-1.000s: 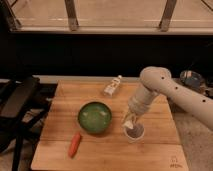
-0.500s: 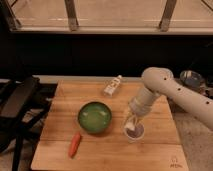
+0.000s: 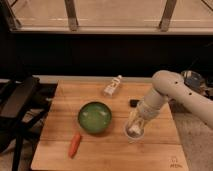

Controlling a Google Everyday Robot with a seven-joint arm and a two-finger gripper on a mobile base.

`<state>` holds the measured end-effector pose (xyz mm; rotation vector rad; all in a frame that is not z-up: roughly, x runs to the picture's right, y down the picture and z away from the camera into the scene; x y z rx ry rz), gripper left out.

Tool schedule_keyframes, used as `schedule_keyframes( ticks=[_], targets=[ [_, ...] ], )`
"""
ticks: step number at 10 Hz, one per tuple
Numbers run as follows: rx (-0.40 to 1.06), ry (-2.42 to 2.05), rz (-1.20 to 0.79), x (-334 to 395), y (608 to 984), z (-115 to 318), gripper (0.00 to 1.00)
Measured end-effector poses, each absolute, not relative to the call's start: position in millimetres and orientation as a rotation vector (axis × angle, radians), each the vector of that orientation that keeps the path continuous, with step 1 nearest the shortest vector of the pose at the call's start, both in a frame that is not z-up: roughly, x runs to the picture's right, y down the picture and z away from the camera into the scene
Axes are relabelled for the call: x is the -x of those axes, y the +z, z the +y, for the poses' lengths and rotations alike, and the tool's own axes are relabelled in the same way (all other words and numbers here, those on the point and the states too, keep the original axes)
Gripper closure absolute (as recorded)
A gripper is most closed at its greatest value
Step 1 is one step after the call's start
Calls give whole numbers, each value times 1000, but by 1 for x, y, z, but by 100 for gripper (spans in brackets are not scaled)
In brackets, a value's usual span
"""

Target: Place the white sponge in the ceramic cup

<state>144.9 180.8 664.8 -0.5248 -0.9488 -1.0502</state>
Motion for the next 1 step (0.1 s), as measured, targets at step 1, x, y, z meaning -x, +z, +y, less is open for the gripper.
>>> schedule_keyframes(
  ticks=[1],
  targets=[
    [527,-1050,-956,-144,663,185,27]
  ],
)
